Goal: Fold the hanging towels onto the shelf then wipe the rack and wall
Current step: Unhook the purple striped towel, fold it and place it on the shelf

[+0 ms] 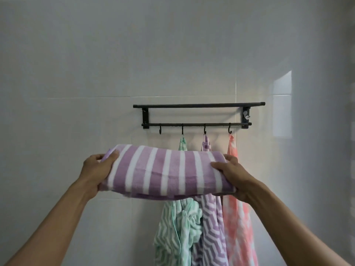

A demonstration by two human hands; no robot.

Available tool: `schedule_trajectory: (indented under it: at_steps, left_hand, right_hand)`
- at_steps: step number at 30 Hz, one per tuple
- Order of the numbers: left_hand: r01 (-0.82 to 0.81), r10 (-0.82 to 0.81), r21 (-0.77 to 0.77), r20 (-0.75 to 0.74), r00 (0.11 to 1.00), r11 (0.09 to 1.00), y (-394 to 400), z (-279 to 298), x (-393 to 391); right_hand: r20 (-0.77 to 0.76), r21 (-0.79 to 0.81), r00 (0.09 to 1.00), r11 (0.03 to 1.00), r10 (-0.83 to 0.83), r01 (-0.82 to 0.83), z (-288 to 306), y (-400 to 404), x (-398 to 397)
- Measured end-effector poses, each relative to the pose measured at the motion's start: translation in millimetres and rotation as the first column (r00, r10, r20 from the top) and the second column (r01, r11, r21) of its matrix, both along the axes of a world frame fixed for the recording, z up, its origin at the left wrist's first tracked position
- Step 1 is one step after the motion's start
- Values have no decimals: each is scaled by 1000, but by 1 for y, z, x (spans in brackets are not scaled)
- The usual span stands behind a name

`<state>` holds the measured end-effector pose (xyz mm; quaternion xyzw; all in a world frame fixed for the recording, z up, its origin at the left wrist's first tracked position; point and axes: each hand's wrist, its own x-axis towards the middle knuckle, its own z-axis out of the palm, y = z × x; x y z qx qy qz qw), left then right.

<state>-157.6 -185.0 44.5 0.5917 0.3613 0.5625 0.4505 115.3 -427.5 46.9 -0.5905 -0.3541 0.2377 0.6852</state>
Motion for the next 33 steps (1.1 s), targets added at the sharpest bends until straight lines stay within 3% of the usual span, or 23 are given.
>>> schedule_trajectory:
  at_steps: [3, 9, 13, 16, 22, 33]
  left_hand:
    - [129, -132, 39, 73, 989, 991, 8, 24, -5]
    - [-17, -51, 321, 202, 978, 947, 29, 96, 4]
    - [-60, -71, 464, 259, 963, 884, 53, 154, 14]
    - [-33, -109, 485, 261, 959, 874, 86, 194, 22]
    - [223, -302, 424, 126, 945, 878, 147, 240, 37]
    - [214, -239, 293, 53, 969, 932, 238, 275, 80]
  right_hand:
    - [118, 97, 992, 995, -48, 37, 25, 2, 6]
    - [330, 333, 931, 942, -154, 38, 96, 34, 8]
    - [372, 417, 904, 908, -211, 41, 155, 65, 14]
    - [402, 443, 867, 891, -293, 96, 197, 97, 23]
    - [399, 377, 849, 906, -348, 194, 239, 153, 38]
    - [394, 201, 839, 926, -374, 319, 266, 237, 76]
